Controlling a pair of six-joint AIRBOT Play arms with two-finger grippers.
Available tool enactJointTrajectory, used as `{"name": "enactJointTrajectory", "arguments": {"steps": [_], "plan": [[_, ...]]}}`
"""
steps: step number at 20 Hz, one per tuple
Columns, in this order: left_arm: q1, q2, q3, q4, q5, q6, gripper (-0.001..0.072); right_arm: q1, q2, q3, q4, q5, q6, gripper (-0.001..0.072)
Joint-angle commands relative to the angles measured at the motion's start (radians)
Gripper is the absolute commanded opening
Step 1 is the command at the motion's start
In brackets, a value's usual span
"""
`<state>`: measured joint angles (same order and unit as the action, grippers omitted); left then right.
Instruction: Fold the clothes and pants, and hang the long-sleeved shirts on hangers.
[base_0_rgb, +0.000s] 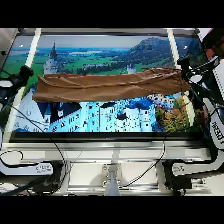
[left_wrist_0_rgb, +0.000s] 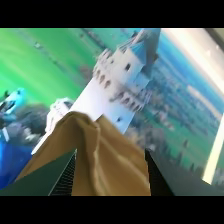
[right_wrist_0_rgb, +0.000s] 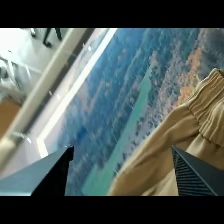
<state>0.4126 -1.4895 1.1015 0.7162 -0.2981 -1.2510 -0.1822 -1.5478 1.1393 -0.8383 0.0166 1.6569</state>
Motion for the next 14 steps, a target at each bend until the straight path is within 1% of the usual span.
{"name": "enactJointTrajectory", "arguments": {"steps": [1, 2, 4, 5, 6, 8, 9, 11, 14], "plan": [[0.141, -0.008, 0.008, 0.051, -0.339, -0.056, 0.0468, -0.006, 0.010, 0.000, -0.013, 0.074, -0.081, 0.0684], [0.188, -0.033, 0.032, 0.053, -0.462, -0.054, 0.0475, -0.010, 0.010, 0.000, -0.015, 0.089, -0.081, 0.0685], [0.259, -0.101, 0.116, 0.065, -0.679, -0.038, 0.0511, -0.017, 0.011, 0.000, -0.027, 0.124, -0.081, 0.0685], [0.278, -0.137, 0.166, 0.066, -0.756, -0.005, 0.0584, -0.026, 0.013, 0.000, -0.042, 0.155, -0.082, 0.0684], [0.286, -0.170, 0.214, 0.066, -0.808, 0.029, 0.0619, -0.031, 0.014, 0.000, -0.049, 0.196, -0.082, 0.0685], [0.284, -0.219, 0.285, 0.070, -0.824, 0.113, 0.0652, -0.053, 0.016, 0.000, -0.060, 0.291, -0.082, 0.0685], [0.278, -0.232, 0.298, 0.072, -0.799, 0.145, 0.0652, -0.063, 0.016, 0.000, -0.060, 0.336, -0.082, 0.0685], [0.275, -0.249, 0.300, 0.113, -0.737, 0.151, 0.0651, -0.076, 0.018, 0.000, -0.060, 0.401, -0.081, 0.0685], [0.275, -0.292, 0.301, 0.149, -0.768, 0.152, 0.0647, -0.081, 0.018, 0.000, -0.063, 0.436, -0.081, 0.0685]]}}
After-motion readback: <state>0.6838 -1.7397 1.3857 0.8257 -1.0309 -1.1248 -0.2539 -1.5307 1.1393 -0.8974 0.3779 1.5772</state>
